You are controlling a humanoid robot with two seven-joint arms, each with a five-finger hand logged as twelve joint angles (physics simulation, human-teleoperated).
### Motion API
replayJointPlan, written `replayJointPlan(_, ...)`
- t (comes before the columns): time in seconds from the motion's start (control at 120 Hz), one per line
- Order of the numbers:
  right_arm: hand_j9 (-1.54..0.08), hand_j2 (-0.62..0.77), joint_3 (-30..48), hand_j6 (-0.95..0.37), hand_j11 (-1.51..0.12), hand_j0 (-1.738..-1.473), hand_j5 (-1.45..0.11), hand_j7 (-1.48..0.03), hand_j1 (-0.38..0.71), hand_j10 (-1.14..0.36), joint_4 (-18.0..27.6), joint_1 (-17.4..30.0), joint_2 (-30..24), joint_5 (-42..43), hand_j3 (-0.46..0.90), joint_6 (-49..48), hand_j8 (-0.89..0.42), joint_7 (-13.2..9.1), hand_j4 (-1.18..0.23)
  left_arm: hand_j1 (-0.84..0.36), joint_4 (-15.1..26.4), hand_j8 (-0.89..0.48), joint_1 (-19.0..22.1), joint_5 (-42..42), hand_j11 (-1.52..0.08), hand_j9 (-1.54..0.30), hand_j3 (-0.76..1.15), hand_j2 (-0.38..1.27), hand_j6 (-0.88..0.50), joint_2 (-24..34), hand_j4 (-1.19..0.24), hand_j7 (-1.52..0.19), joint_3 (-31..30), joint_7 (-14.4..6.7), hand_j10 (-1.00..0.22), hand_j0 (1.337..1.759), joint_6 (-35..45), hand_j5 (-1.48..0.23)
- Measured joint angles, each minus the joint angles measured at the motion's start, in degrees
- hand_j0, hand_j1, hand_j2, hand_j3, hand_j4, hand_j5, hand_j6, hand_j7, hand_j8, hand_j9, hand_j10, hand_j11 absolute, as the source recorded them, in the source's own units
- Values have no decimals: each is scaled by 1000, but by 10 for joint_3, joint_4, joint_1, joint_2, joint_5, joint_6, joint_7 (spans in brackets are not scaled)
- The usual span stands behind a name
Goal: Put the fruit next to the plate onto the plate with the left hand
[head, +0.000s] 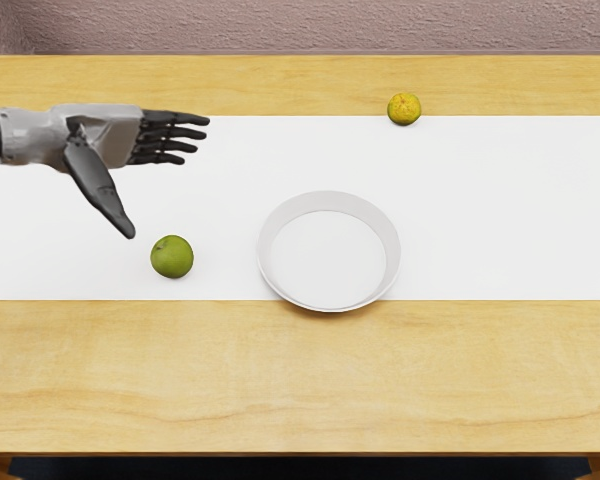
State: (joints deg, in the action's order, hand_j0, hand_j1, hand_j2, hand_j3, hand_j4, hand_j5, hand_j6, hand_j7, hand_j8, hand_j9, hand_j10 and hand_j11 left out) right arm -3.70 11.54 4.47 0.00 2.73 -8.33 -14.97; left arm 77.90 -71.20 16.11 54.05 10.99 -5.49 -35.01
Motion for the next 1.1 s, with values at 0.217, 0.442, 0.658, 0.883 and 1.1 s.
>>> replayJointPlan(0.217,0,0,0,1,0,-1658,0,0,-349,1,0,-1,0,0,0,0,1,0,0,328,5,-21,-9,3,-25,-25,0,6,-21,-18,-20,-25,9,-30,-20,1658,0,-25)
replayJointPlan(0.442,0,0,0,0,0,-1658,0,0,-349,0,0,-1,0,0,0,0,0,0,0,327,7,-22,-119,176,-25,-25,0,5,-22,-90,-21,-25,12,-259,-21,1658,0,-25)
replayJointPlan(0.658,0,0,0,0,0,-1658,0,0,-349,0,0,-1,0,0,0,0,0,0,0,326,61,-24,-42,408,-26,-26,0,5,-24,-159,-23,-26,4,-291,-23,1658,108,-26)
replayJointPlan(0.883,0,0,0,0,0,-1658,0,0,-349,0,0,-1,0,0,0,0,0,0,0,326,77,-24,10,510,-26,-26,0,5,-25,-199,-24,-27,1,-295,-23,1658,170,-27)
replayJointPlan(1.1,0,0,0,0,0,-1658,0,0,-349,0,0,0,0,0,0,0,0,0,0,326,79,-25,52,532,-27,-27,0,6,-25,-204,-24,-27,-3,-295,-24,1658,178,-27)
